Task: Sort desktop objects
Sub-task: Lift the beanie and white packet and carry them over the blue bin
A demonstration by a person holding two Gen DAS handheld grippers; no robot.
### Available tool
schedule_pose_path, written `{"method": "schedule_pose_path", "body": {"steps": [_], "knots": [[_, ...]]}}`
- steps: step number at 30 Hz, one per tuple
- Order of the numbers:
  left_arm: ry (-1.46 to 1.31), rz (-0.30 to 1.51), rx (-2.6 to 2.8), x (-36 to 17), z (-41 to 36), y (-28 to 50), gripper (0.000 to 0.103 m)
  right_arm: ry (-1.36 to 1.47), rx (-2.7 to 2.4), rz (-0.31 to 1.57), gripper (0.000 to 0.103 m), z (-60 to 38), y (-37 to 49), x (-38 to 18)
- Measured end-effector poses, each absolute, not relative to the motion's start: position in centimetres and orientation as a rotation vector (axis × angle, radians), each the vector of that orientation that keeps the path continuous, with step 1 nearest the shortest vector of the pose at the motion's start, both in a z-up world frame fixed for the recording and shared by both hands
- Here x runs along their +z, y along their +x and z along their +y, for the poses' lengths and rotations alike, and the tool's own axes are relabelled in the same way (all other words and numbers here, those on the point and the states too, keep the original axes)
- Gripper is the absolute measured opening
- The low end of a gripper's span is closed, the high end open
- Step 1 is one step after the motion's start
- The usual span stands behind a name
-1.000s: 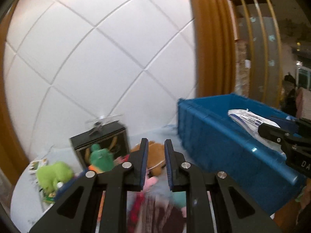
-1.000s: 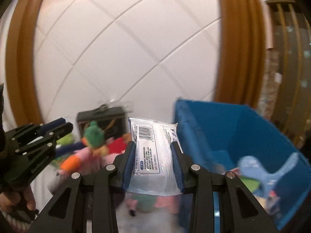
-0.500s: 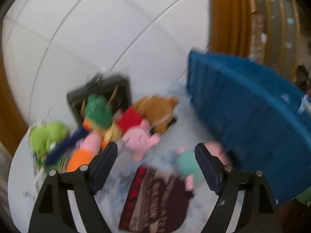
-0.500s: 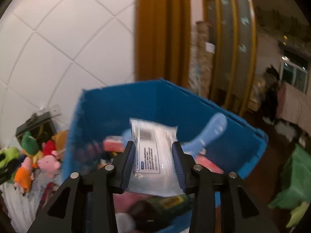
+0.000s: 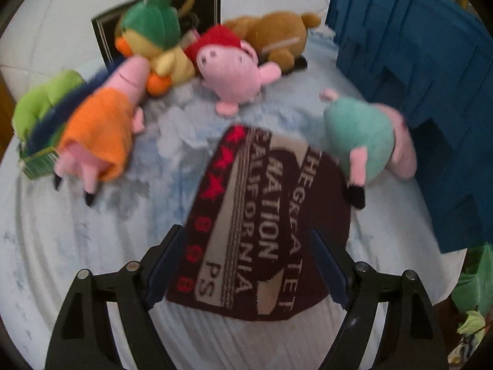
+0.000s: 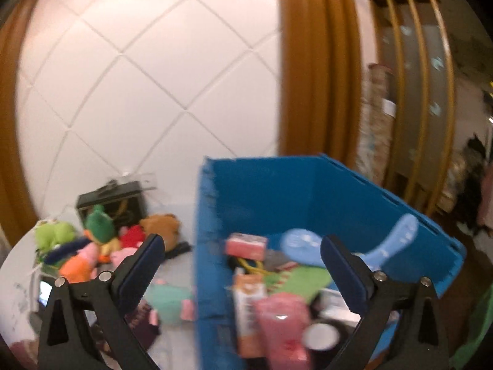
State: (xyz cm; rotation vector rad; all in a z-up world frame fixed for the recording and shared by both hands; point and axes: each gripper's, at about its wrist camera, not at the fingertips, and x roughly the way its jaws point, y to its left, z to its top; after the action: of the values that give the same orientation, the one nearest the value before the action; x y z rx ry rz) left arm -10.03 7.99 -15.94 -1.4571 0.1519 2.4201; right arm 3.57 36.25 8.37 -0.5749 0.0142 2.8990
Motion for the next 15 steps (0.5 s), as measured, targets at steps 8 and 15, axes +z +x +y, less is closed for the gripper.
{"method": "schedule_pose_path", "body": {"steps": [8,15], "knots": [[-1.537,0.221,2.311,-21.2,10.4,-11.6,0.082,-0.628,2.953,-0.07,0.103,30.9,2.6,7.1],[-1.432,0.208,2.324,-19.4,9.7,-11.2,0.017,-0.631,2.845,-0.012,0.103,32.8,4.1,6.7]]}}
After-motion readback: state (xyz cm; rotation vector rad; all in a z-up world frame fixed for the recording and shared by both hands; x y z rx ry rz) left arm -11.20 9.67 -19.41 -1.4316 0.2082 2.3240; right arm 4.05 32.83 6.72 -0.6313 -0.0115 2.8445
